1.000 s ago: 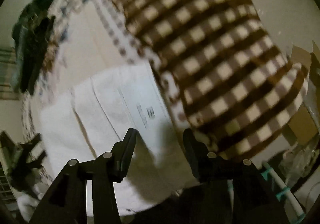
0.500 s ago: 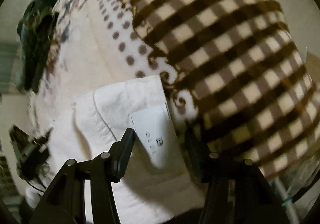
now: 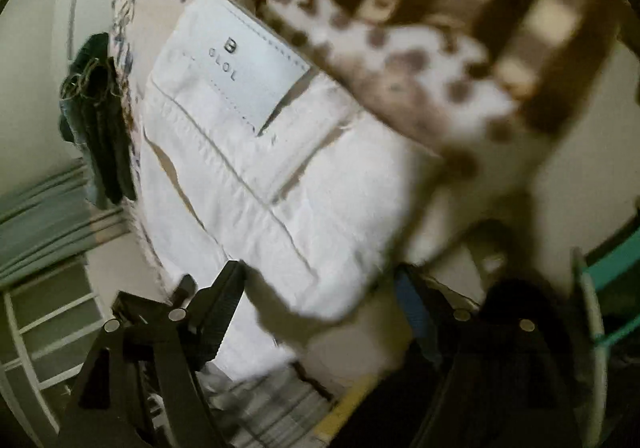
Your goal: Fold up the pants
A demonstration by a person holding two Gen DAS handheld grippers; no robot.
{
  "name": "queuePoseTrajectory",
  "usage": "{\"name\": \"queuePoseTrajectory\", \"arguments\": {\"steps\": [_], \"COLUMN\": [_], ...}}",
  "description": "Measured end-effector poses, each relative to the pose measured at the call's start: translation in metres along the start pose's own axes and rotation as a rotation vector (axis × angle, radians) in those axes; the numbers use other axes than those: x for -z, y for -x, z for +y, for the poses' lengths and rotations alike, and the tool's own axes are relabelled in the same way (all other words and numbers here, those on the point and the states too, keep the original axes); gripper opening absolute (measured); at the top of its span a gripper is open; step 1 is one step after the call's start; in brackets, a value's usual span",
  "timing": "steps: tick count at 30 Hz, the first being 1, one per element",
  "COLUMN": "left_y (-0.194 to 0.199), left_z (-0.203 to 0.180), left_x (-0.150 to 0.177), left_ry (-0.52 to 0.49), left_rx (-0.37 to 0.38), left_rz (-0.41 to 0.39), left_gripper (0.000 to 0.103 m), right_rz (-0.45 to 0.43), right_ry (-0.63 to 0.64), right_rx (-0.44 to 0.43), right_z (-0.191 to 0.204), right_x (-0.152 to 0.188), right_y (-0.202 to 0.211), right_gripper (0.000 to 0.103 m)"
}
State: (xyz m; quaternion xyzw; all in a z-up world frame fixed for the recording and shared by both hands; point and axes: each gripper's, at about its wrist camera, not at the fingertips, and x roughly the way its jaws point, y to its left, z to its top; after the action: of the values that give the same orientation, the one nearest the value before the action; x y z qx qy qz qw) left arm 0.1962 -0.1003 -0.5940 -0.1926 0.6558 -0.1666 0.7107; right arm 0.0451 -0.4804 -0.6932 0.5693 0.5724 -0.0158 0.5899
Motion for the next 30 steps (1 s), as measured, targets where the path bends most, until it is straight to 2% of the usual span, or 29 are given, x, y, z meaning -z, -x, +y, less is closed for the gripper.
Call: {"name": "queuePoseTrajectory", "arguments": {"steps": [3, 6, 10, 13, 16, 19, 22, 26, 28, 29, 30], "left_y": [0.001, -0.002, -0.002, -0.001, -0.001, -0.001, -0.001, 0.0, -0.001, -0.001, -0.001], "left_z": [-0.002, -0.005, -0.004, -0.001, 0.001, 0.003, 0.003, 0.005, 0.006, 0.006, 0.006], "left_x": [-0.007, -0.01, -0.01, -0.01, -0.011, -0.012, -0.011, -0.012, -0.012, -0.012, -0.012], "left_ry": [-0.015, -0.015, -0.011, -0.007, 0.004, 0.014, 0.003, 0.021, 0.025, 0.025, 0.024], "left_rx": [-0.007, -0.007, 0.001, 0.009, 0.02, 0.037, 0.032, 0.041, 0.045, 0.049, 0.05], "left_rz": [0.022, 0.051, 0.046, 0.042, 0.041, 0.042, 0.039, 0.034, 0.034, 0.031, 0.029], "left_gripper": [0.103, 0.103, 0.103, 0.103, 0.103, 0.103, 0.103, 0.103, 0.103, 0.103, 0.103], "right_rz": [-0.024, -0.025, 0.003, 0.034, 0.051, 0.028, -0.01, -0.019, -0.039, -0.049, -0.047], "right_ry": [0.073, 0.101, 0.128, 0.07, 0.109, 0.163, 0.19, 0.187, 0.201, 0.218, 0.234], "right_rx": [0.022, -0.004, 0.048, -0.004, -0.092, -0.131, -0.036, -0.088, -0.175, -0.164, -0.116], "right_z": [0.009, 0.009, 0.009, 0.01, 0.03, 0.04, 0.03, 0.036, 0.042, 0.044, 0.046], "right_x": [-0.001, 0.001, 0.006, 0.002, 0.006, 0.011, 0.004, -0.003, -0.003, -0.004, -0.007], "right_y": [-0.009, -0.007, -0.01, -0.018, -0.017, -0.009, -0.016, -0.02, -0.014, -0.014, -0.019], "right_gripper": [0.08, 0.078, 0.079, 0.078, 0.079, 0.078, 0.073, 0.074, 0.074, 0.074, 0.074]}}
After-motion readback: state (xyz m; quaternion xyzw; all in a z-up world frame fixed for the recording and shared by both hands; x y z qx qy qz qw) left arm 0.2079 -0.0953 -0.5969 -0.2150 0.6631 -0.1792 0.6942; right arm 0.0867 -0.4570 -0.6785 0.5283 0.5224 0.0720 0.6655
